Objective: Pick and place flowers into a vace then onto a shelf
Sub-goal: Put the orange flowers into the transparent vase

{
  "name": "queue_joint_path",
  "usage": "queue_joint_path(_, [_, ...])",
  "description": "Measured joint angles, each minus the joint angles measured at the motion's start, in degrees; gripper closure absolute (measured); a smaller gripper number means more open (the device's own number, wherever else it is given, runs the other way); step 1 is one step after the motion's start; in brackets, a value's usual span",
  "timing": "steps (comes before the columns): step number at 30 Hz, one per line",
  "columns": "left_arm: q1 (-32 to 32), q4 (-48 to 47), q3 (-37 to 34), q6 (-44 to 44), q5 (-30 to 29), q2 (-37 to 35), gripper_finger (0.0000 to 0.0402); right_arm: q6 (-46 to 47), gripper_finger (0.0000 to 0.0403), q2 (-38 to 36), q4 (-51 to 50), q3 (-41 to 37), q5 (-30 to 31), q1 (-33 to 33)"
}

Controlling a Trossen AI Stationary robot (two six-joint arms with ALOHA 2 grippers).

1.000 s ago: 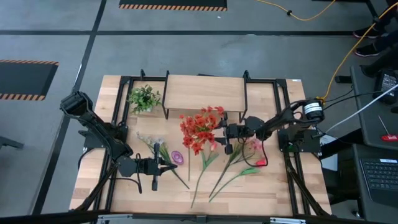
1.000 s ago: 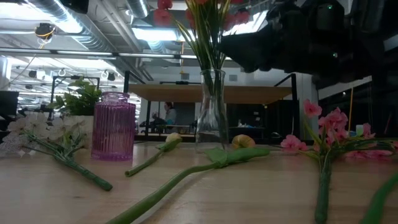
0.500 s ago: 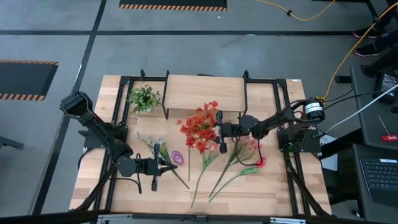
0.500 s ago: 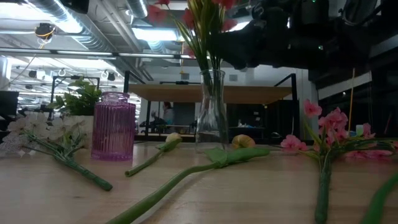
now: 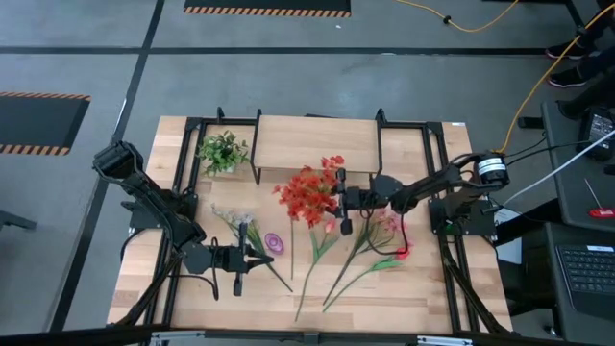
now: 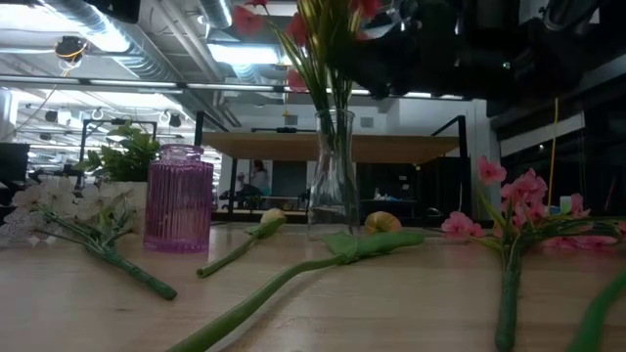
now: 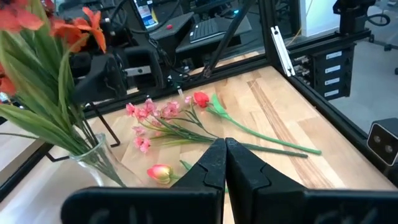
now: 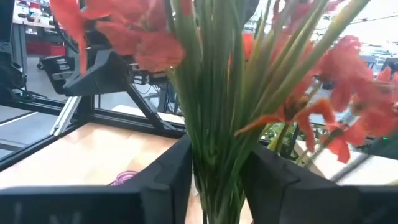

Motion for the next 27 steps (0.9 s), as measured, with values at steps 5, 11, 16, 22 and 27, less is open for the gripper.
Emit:
queue_joint_path(5, [0.0,-0.1,0.0,0.0,-0.1,0.0,0.0400,1.4,0.0308,-0.7,-2.5,0.0,-0.1,0.0])
queue_joint_path(11, [0.0,-0.1,0.0,0.0,-0.1,0.0,0.0400,1.0,0.0386,-0.7,-3.6,0.0,0.6,0.0])
queue_joint_path(16, [0.0,-0.1,0.0,0.0,-0.1,0.0,0.0400,1.4,0.0380,-0.7,-4.1,0.0,1.4,0.0])
queue_joint_path(22, [0.0,-0.1,0.0,0.0,-0.2,0.0,0.0400,1.5,0.0392,-0.7,-5.7,0.0,1.4,0.0])
queue_joint_path(27, [0.0,-0.1,0.0,-0.1,-0.2,0.0,0.0400,2.8,0.0387,-0.7,-7.1,0.0,1.4,0.0])
